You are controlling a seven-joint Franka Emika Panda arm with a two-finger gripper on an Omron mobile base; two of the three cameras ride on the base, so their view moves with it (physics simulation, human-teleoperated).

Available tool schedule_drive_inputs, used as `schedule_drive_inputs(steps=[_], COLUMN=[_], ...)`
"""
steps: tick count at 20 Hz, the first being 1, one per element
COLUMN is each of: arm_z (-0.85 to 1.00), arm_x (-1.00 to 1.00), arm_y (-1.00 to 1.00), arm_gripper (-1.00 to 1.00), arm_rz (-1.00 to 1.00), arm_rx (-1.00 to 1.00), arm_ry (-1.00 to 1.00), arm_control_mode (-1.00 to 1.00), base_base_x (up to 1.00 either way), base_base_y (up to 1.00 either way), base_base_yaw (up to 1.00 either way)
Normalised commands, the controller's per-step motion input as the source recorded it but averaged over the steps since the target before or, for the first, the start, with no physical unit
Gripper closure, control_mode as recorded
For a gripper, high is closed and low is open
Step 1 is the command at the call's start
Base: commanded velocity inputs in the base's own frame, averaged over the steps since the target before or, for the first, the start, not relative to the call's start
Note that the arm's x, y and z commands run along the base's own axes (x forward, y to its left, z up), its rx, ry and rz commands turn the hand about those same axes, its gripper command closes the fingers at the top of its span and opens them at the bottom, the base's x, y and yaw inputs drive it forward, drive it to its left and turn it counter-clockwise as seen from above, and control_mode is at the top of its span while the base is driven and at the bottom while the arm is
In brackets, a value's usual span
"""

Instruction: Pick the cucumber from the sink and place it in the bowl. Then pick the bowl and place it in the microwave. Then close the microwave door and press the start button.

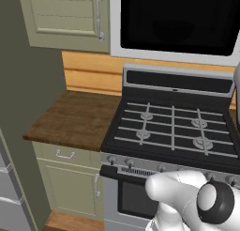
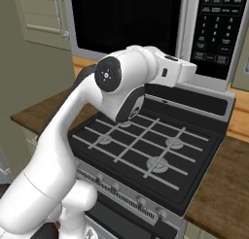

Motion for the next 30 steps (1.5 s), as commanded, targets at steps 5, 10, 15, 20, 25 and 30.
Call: schedule_drive_inputs(steps=[5,10,15,20,25,30], arm_z=[0.00,0.00,-0.11,-0.15,-0.05,0.00], arm_x=[0.27,0.22,0.18,0.31,0.28,0.18], arm_y=[-0.25,-0.29,-0.24,-0.08,-0.13,-0.21], arm_gripper=[1.00,1.00,1.00,1.00,1.00,1.00], arm_rz=[0.00,0.00,0.01,0.00,0.00,0.00], arm_rx=[0.03,0.03,0.04,0.00,0.00,0.00], arm_ry=[0.00,0.00,0.00,0.01,0.00,0.00], arm_control_mode=[-1.00,-1.00,-1.00,-1.00,-1.00,-1.00], base_base_x=[0.00,0.00,0.00,0.00,0.00,0.00], base_base_y=[0.00,0.00,0.00,0.00,0.00,0.00], base_base_yaw=[0.00,0.00,0.00,0.00,0.00,0.00])
